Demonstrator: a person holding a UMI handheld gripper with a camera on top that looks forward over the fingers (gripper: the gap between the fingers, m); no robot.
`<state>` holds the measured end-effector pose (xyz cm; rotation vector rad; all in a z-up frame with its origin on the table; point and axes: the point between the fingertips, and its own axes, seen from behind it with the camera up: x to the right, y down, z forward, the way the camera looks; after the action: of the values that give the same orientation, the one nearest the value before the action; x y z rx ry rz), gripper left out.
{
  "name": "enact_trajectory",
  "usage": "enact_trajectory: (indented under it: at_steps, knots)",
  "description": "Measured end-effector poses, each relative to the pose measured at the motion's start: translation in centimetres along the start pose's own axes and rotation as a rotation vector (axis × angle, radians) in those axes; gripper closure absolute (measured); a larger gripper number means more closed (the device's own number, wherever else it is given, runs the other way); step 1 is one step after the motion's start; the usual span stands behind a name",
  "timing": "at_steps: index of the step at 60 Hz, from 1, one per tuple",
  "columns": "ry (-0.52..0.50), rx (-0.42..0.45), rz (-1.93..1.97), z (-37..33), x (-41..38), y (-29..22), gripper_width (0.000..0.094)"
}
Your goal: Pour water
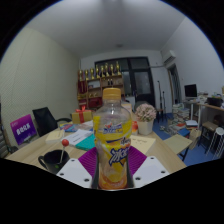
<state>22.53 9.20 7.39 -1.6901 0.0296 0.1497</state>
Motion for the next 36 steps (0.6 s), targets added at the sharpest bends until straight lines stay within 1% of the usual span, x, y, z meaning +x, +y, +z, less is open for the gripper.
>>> enact_trajectory:
  at_steps: [3,5,10,11,12,14,16,17,18,20,21,31,32,36]
  knots:
    - [-0.001,0.010,0.010,-0.3,-0.5,0.1,0.0528]
    - [-0.001,0.013,0.008,0.6,-0.7,-0.4,0.0501]
    - [-0.005,0.005,0.000,-0.4,-0.1,-0.3,0.0422]
    - [-0.003,-0.004,0.000,-0.5,-0.1,-0.2,0.0391]
    - [-0.002,-0.017,0.000,1.1,0.5,-0.4,0.0355]
    - [0.006,-0.028,0.001,-0.8,-0.8,0.2,0.0272]
    - [-0.001,-0.019,0.002,-1.7,-1.2,0.0,0.0189]
    - [-0.006,-0.011,0.002,-1.1,-0.3,-0.8,0.0147]
    - [-0.008,0.001,0.001,-1.7,-0.5,-1.1,0.0128]
    - [-0.008,0.014,-0.008,-1.8,-1.0,-1.8,0.0120]
    - [-0.006,0.017,-0.015,-4.2,-1.4,-1.4,0.0119]
    - [0.044,-0.012,-0.070,-12.6,-0.3,-0.9,0.0118]
    - [0.051,-0.017,-0.074,-12.4,-0.1,-0.8,0.0122]
    - [0.067,-0.033,-0.098,-17.0,0.3,0.3,0.0129]
